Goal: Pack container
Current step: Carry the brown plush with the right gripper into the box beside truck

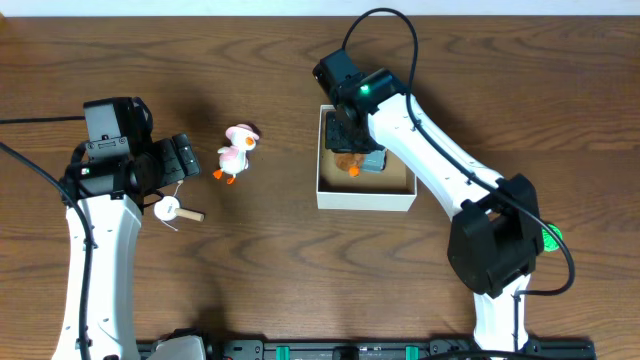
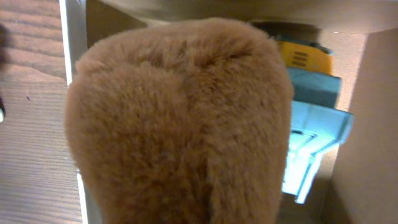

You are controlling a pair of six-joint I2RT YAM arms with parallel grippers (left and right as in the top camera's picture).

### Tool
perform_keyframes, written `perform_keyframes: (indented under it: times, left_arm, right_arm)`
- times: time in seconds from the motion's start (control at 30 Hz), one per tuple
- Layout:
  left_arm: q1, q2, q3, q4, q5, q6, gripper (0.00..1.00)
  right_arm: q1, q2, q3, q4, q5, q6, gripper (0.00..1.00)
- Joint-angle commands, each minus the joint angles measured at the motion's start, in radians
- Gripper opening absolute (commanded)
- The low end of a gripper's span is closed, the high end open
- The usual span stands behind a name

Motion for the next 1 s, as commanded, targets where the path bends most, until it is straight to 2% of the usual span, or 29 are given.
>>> perform_keyframes:
  times: [0.0, 0.07, 0.13, 0.43, 0.63, 0.8, 0.97]
  left_arm:
    - [0.005, 0.006, 0.027, 0.001, -0.005, 0.014, 0.98]
    - [0.005, 0.006, 0.027, 0.001, -0.005, 0.014, 0.98]
    - [0.005, 0.006, 0.027, 0.000, -0.005, 0.014, 0.98]
    - [0.005, 0.006, 0.027, 0.001, -0.005, 0.014, 0.98]
    - [0.005, 0.006, 0.027, 0.005, -0.005, 0.014, 0.98]
    - [0.005, 0.006, 0.027, 0.009, -0.005, 0.014, 0.98]
    - [0.005, 0.006, 0.027, 0.009, -0.004, 0.014, 0.98]
  right_arm:
    - [0.009, 0.001, 0.002, 0.030, -0.006, 0.011, 0.46]
    - [0.009, 0.001, 0.002, 0.056, -0.006, 0.011, 0.69]
    - [0.009, 0.001, 0.002, 0.083, -0.006, -0.019, 0.77]
    - [0.004, 0.001, 0.002, 0.133, -0.005, -0.077, 0.76]
    - [0.004, -0.025, 0.019, 0.130, -0.004, -0.197, 0.78]
    - [-0.049, -0.108, 0.095, 0.048, 0.076, -0.235, 0.91]
    - [-0.189, -0.214, 0.139, -0.077, 0.102, -0.232, 0.99]
